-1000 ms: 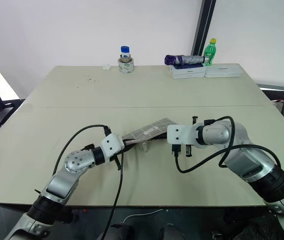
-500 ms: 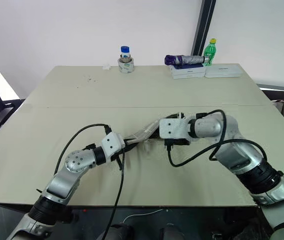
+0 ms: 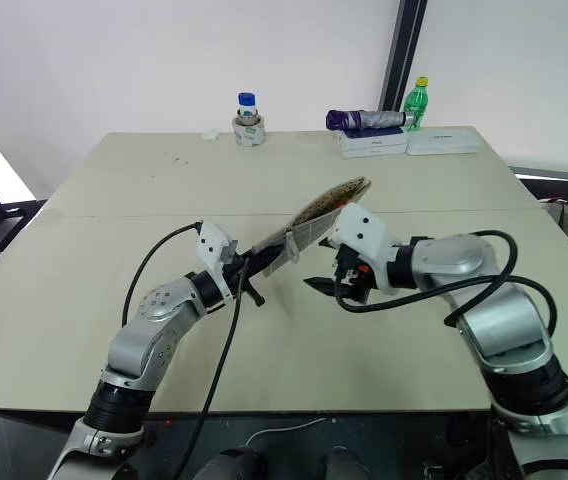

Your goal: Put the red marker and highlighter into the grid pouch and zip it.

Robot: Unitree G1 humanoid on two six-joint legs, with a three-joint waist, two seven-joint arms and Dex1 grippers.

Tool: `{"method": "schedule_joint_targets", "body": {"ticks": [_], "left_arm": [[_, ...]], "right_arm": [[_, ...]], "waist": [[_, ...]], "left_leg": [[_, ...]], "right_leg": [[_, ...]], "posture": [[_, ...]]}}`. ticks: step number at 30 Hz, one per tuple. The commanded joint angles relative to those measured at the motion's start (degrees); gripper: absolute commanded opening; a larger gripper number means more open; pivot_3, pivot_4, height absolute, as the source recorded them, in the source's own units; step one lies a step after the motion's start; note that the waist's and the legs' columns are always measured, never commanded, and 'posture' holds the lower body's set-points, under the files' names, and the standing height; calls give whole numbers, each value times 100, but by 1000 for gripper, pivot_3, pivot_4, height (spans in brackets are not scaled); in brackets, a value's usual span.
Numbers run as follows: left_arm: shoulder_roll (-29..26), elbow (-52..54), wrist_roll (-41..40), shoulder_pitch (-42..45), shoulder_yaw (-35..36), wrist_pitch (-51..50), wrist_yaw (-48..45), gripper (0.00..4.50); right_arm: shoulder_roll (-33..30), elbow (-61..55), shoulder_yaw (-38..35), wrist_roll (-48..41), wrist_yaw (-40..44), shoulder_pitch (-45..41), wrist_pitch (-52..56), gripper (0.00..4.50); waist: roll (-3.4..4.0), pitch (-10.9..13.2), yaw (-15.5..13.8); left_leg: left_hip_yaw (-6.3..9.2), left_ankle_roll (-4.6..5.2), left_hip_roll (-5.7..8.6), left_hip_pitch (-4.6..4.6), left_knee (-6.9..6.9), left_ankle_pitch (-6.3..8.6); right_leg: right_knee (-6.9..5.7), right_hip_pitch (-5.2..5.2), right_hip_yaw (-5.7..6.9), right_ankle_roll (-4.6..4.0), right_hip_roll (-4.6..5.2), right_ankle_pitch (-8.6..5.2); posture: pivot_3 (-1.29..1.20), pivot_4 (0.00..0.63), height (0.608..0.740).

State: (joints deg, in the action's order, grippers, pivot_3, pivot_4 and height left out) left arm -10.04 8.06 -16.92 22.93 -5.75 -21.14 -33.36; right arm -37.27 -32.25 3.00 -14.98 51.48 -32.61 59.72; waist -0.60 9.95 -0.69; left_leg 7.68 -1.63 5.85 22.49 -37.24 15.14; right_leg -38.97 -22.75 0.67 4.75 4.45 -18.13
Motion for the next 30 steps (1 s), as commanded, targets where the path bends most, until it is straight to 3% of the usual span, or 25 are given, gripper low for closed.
{"method": "schedule_joint_targets", "body": {"ticks": [1, 12, 15, 20, 30], "left_arm": [[40, 205, -130, 132, 74, -17, 71, 0], [-13, 204, -49, 129, -60, 48, 3, 0], [-27, 234, -39, 95, -58, 45, -2, 0], [-86, 244, 2, 50, -65, 80, -23, 0], [-643, 80, 272, -119, 39, 448, -199, 0]], "right_arm": [[362, -5, 5, -67, -666, -134, 433, 3637], [1301, 552, 27, -178, -1696, -252, 508, 3637], [1351, 659, 74, -151, -1839, -259, 302, 2849], [1346, 653, 75, -314, -1869, -242, 275, 219], [593, 933, -180, -237, -1881, -495, 34, 103]], "waist": [[0, 0, -6], [0, 0, 7], [0, 0, 8], [1, 0, 12], [1, 0, 13]], "left_leg": [[0, 0, 1, 0, -1, 0], [1, 0, 3, 0, 2, 0], [1, 0, 3, 0, 2, 0], [1, 0, 3, 0, 3, 0], [1, 0, 3, 0, 4, 0]], "right_leg": [[0, 1, 0, 0, 0, 0], [-1, -3, -1, 0, 1, 0], [-1, -3, -1, 0, 0, 0], [-1, -4, -2, 0, 0, 0], [-1, -5, -2, 0, 0, 0]], "posture": [[0, 150, 740], [0, 150, 740], [0, 150, 740], [0, 150, 740], [0, 150, 740]]}}
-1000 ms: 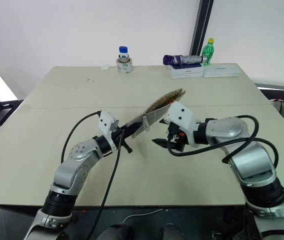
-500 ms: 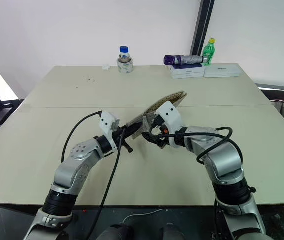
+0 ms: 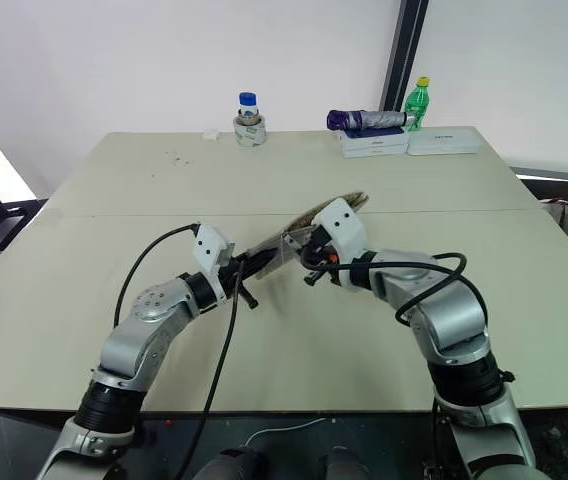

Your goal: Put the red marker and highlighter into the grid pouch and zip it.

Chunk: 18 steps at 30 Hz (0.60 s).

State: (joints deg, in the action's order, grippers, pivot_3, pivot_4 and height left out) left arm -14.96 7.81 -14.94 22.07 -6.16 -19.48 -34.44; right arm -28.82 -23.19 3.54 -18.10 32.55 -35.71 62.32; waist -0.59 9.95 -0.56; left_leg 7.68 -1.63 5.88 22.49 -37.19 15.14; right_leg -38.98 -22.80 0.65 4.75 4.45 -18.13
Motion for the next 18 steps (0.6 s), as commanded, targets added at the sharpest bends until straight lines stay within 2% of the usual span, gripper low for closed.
{"method": "schedule_joint_targets", "body": {"ticks": [1, 9, 14, 18], "left_arm": [[-230, 87, 100, -64, 90, 334, -137, 0], [-761, -5, 187, -282, 154, 673, -482, 0], [-882, 9, 107, -372, 262, 693, -523, 0], [-935, 81, 151, -444, 227, 755, -564, 0]], "right_arm": [[-379, 80, -259, 81, 33, -210, -273, 103], [-1329, 936, -133, 636, -63, -257, -963, 103], [-1620, 1419, -27, 1027, -107, -227, -1324, 103], [-1645, 1365, 33, 1039, 28, -157, -1616, 103]], "waist": [[0, 0, -1], [0, 0, -5], [0, 0, 24], [1, 0, 31]], "left_leg": [[0, 0, 0, 0, 1, 0], [-1, 1, 0, 0, 3, 0], [-2, 1, -1, 0, 6, 0], [-2, 0, -2, 0, 7, 0]], "right_leg": [[0, 0, 0, 0, 0, 0], [2, 1, -1, 0, 1, 0], [2, -1, -2, 0, 1, 0], [2, -2, -2, 0, 0, 0]], "posture": [[0, 150, 740], [0, 150, 740], [0, 150, 740], [0, 150, 740]]}}
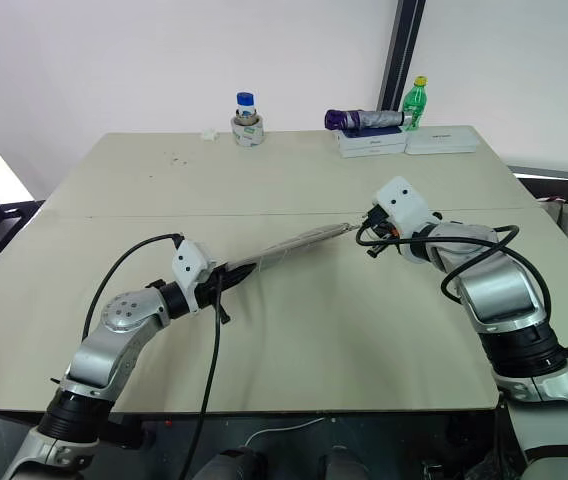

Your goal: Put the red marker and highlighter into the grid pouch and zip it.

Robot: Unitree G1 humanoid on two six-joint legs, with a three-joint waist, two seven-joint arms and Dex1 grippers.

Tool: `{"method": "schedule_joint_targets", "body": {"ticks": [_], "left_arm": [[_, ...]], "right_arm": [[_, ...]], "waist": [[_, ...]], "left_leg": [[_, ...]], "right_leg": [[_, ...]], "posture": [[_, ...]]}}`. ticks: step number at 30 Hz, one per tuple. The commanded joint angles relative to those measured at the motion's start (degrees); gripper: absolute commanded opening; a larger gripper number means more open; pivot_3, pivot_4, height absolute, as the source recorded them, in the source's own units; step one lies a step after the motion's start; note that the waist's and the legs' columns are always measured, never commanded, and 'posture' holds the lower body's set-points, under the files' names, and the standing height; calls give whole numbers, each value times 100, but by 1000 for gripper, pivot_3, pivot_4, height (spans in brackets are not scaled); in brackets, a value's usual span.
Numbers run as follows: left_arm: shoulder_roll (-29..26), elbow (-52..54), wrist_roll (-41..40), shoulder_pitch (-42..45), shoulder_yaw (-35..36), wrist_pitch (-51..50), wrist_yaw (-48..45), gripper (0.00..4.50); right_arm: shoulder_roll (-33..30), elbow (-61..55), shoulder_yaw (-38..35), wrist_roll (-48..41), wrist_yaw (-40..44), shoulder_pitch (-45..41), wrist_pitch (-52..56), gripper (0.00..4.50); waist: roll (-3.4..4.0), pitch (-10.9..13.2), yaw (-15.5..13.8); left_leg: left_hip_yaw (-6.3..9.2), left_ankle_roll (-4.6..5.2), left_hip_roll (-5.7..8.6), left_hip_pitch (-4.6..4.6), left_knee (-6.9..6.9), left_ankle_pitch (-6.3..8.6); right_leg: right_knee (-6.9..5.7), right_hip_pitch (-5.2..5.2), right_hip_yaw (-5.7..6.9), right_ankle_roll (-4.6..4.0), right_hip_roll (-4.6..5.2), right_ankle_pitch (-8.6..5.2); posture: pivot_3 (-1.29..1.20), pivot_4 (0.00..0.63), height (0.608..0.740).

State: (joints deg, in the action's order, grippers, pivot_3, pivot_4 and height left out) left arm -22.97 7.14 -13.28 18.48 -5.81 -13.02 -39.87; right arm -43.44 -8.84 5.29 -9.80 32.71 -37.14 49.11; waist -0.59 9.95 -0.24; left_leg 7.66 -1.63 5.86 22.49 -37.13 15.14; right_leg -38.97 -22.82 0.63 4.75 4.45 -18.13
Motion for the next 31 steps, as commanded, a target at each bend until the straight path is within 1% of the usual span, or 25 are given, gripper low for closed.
{"method": "schedule_joint_targets", "body": {"ticks": [1, 2, 4, 5, 6, 8, 10, 11, 15, 17, 19, 21, 23, 26, 31], "left_arm": [[-159, 152, 43, -89, 149, 161, -32, 0], [-191, 147, 115, -91, 102, 220, -39, 0], [-222, 131, 95, -90, 52, 196, -93, 0], [-226, 126, 58, -85, 53, 167, -107, 349], [-245, 127, 64, -79, 44, 163, -116, 751], [-285, 139, 187, -79, 36, 229, -69, 1618], [-364, 203, 230, -154, 71, 244, -94, 2611], [-430, 259, 213, -223, 102, 234, -143, 3147], [-791, 517, -103, -632, 387, -56, -388, 3147], [-970, 619, -311, -886, 695, -208, -417, 3147], [-1078, 675, -434, -1048, 920, -289, -409, 3147], [-1208, 602, -535, -1302, 1301, -264, -397, 3147], [-1302, 523, -632, -1539, 1685, -281, -347, 3147], [-1381, 514, -729, -1841, 2085, -289, -304, 3147], [-1426, 651, -806, -2076, 2272, -398, -302, 3147]], "right_arm": [[-225, -153, -101, 181, 164, 63, -493, 103], [-244, -227, -89, 114, 322, 131, -644, 103], [-234, -327, -170, -139, 605, 229, -598, 632], [-285, -407, -200, -223, 775, 330, -656, 986], [-324, -462, -237, -251, 868, 419, -726, 1474], [-345, -496, -372, -240, 851, 588, -810, 2582], [-450, -496, -490, -244, 979, 805, -1011, 3568], [-489, -507, -580, -307, 1092, 922, -1110, 3632], [-608, -492, -1022, -615, 1525, 1421, -1499, 3632], [-690, -470, -1247, -778, 1735, 1688, -1583, 3632], [-748, -441, -1410, -890, 1870, 1860, -1615, 3632], [-712, -251, -1683, -902, 1831, 2010, -1896, 3632], [-674, -52, -1917, -1001, 1796, 2108, -1936, 3632], [-705, 87, -2053, -1073, 1905, 2300, -2013, 3632], [-662, 189, -2012, -1064, 1913, 2318, -2080, 3632]], "waist": [[0, 0, -5], [0, 0, -13], [0, 0, -19], [0, 0, -20], [0, 0, -25], [0, 0, -35], [0, 0, -41], [0, 0, -42], [1, 1, -29], [1, 1, -32], [3, 2, -40], [3, 2, -42], [3, 2, -43], [3, 2, -46], [5, 3, -49]], "left_leg": [[0, 0, 0, 0, 0, 0], [0, 0, 0, 0, 0, 0], [0, 0, 0, 0, 0, 0], [0, 0, 0, 0, -1, 0], [0, 0, 0, 0, -1, 0], [0, 1, 0, 0, -2, 0], [0, 1, 0, 0, -2, 0], [0, 1, 1, 0, -2, 0], [0, 1, 0, 0, 1, 1], [0, 4, -2, 0, 2, 2], [0, 26, -3, -1, 2, 15], [0, 31, -3, -2, 0, 18], [0, 33, -3, -4, -1, 19], [0, 34, -3, -4, 1, 20], [0, 35, -3, -5, 0, 20]], "right_leg": [[0, 0, 0, 0, 0, 0], [0, 0, 0, 0, 0, 0], [1, 1, 0, 0, 0, 0], [1, 1, 0, 0, 0, 0], [1, 2, 0, 0, 0, 0], [1, 3, 0, 0, 0, 0], [1, 3, 0, 0, 0, 0], [1, 3, 0, 0, 0, 0], [4, 1, 0, 0, 0, 0], [4, 2, 0, 0, 0, 0], [4, 3, -1, 0, 0, 0], [4, 5, 0, -1, 0, 0], [4, 8, 0, -1, 1, 0], [4, 7, 0, -1, 1, 0], [4, 9, -1, -2, 3, 0]], "posture": [[0, 150, 740], [0, 150, 740], [0, 150, 740], [0, 150, 740], [0, 150, 740], [0, 150, 740], [0, 150, 740], [0, 150, 740], [0, 150, 740], [0, 150, 740], [0, 150, 740], [0, 150, 740], [0, 150, 740], [0, 150, 740], [0, 150, 740]]}}
